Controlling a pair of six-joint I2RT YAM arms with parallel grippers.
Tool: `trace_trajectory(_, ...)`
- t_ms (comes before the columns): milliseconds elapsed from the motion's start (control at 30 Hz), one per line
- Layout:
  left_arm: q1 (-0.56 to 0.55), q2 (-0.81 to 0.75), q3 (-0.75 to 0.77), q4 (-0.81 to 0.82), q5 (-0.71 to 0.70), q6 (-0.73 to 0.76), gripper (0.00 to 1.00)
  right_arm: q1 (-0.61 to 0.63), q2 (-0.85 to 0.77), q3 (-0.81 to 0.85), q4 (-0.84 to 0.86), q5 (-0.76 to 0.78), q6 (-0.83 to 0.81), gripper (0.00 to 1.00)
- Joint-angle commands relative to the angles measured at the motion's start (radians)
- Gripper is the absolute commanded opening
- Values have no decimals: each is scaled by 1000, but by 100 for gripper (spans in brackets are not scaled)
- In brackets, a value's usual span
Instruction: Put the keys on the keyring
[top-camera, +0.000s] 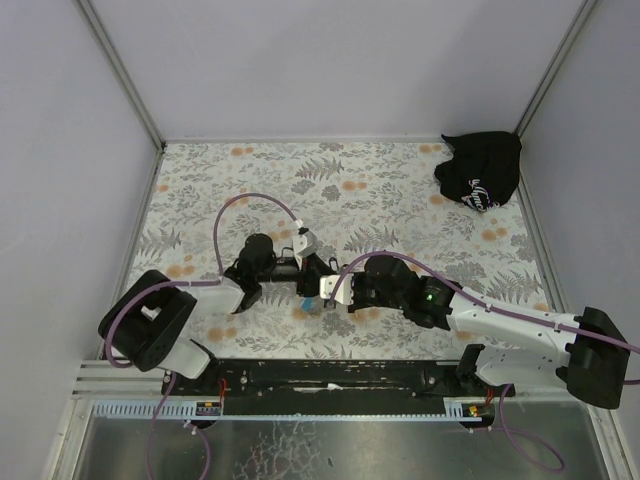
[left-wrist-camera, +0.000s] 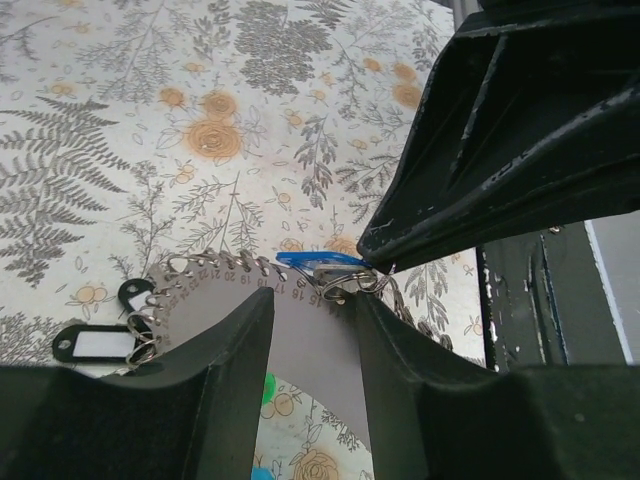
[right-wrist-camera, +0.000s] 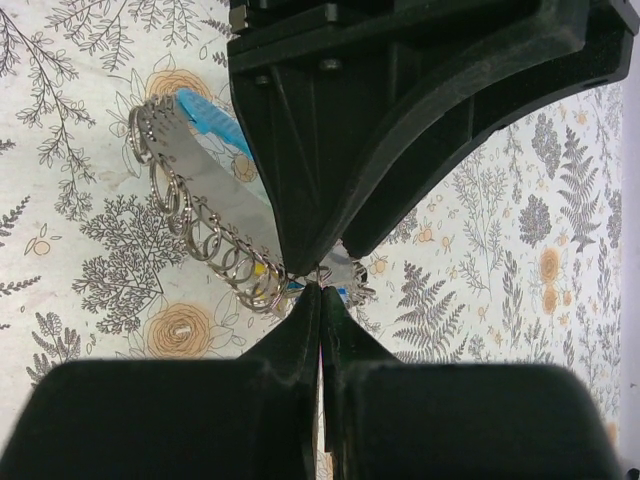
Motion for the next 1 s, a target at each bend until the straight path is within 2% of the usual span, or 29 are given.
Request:
trace_trajectory(0, 6, 37, 42, 19, 106, 20, 38, 8, -28, 64, 24, 23, -17, 0)
trace_trajectory(533, -3, 99, 57, 97, 197, -15, 39, 8, -24, 69, 23, 5, -16, 0)
trace_trajectory(733, -13, 91, 58, 106, 192, -23, 31, 8, -19, 74, 16, -1, -14, 0)
trace_trajectory(967, -24, 92, 58, 140, 182, -43, 29, 8, -16, 80, 6, -19, -10, 0)
